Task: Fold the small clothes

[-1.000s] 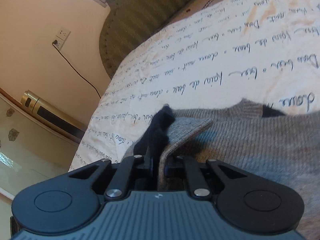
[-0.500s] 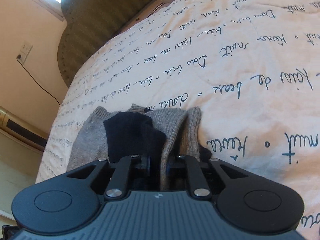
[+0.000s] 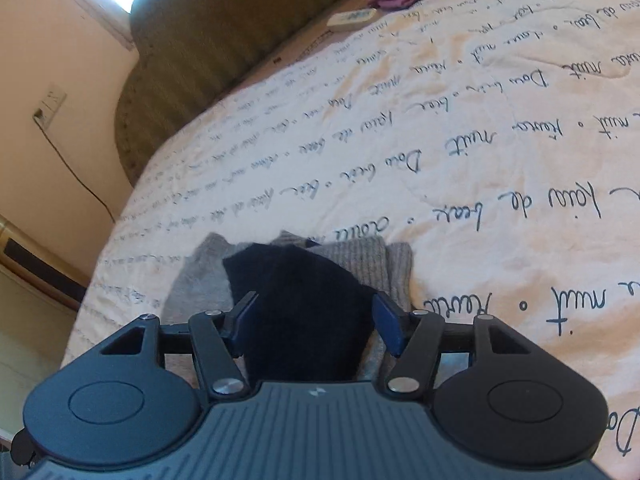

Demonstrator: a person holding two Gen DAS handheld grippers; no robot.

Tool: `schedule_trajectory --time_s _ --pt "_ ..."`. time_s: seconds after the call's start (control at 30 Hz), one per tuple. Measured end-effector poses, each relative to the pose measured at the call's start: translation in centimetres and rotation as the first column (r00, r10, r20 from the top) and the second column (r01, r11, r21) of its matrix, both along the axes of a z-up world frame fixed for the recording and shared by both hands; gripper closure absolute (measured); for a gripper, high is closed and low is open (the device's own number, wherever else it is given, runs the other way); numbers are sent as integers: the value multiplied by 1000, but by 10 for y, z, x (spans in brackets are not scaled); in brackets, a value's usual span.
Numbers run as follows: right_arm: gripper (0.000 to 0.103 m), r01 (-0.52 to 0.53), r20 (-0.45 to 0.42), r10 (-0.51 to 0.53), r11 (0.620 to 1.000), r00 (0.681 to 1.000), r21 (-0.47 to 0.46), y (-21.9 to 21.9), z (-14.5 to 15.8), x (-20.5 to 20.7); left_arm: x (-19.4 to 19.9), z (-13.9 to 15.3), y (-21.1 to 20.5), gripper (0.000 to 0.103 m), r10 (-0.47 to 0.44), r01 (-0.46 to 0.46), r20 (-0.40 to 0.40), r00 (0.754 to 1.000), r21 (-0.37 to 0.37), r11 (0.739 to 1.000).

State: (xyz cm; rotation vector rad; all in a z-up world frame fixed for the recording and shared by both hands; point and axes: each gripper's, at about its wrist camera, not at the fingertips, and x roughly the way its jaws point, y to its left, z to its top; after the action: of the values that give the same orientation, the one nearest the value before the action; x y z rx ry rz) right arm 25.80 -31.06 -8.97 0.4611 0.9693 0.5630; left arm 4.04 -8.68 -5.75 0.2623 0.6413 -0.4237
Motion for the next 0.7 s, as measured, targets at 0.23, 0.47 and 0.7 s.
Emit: schedule_trajectory --time_s 0.23,0.47,0.7 --pt "95 -8 13 9 999 1000 -49 -3 -6 -1 -5 -29 3 35 -34 35 -48 998 22 999" --pt "99 59 -13 -59 997 998 -43 -23 -22 8 8 -34 14 37 -31 25 -100 995 -54 998" --pt "81 69 54 -75 992 996 106 -31 19 -40 20 31 52 23 -18 25 43 999 -162 986"
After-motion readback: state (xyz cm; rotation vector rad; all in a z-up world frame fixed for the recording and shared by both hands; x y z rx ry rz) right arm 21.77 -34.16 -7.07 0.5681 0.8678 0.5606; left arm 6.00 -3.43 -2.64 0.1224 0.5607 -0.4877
